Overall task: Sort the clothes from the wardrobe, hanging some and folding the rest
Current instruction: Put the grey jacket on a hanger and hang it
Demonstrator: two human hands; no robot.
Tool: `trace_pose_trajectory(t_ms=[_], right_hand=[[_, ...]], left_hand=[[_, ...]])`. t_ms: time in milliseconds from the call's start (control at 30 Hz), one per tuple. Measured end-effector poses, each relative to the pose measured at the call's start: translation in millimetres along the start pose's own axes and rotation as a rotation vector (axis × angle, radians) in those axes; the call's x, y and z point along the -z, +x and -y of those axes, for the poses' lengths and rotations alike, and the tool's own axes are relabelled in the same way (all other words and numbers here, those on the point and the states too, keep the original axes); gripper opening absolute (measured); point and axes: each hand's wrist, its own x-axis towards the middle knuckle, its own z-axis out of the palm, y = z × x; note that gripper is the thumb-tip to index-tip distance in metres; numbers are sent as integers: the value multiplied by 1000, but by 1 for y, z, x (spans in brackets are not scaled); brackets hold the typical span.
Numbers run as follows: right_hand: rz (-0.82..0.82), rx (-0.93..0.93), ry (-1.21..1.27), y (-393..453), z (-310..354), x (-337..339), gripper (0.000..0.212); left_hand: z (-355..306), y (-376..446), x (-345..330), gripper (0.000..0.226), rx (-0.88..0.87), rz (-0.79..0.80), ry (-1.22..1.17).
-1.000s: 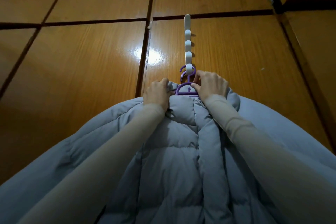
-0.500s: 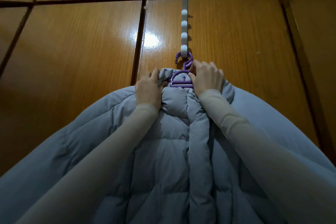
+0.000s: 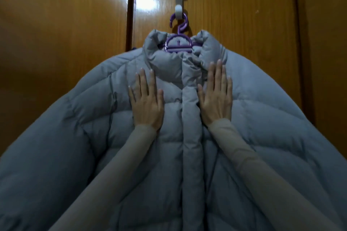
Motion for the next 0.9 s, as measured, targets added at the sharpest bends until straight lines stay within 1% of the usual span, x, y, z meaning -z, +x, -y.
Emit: trace_pose_trajectory(t_ms=[100, 167, 300, 367, 467, 567, 633, 767, 900], right_hand=[[68, 43, -155, -40, -4, -3, 54], [90, 92, -207, -63, -6, -3, 48], [150, 150, -161, -103, -10, 11, 55], [133, 198, -124, -118, -19, 26, 50], [117, 235, -141, -140, -37, 47, 49], [152, 245, -207, -161, -54, 61, 48], [189, 247, -213, -175, -62, 65, 48], [248, 268, -243, -200, -71, 63, 51], [270, 237, -272, -214, -66, 63, 50]], left_hand=[[5, -39, -2, 58, -29, 41, 23], [9, -67, -5, 56, -37, 66, 41], [16, -118, -5, 56, -55, 155, 86], [19, -136, -2, 57, -50, 186, 120], [19, -150, 5, 62, 14, 233, 130], [12, -163, 7, 73, 82, 244, 104], [16, -177, 5, 73, 71, 257, 133], [42, -195, 1, 65, -1, 281, 188], [43, -198, 4, 62, -20, 318, 196]])
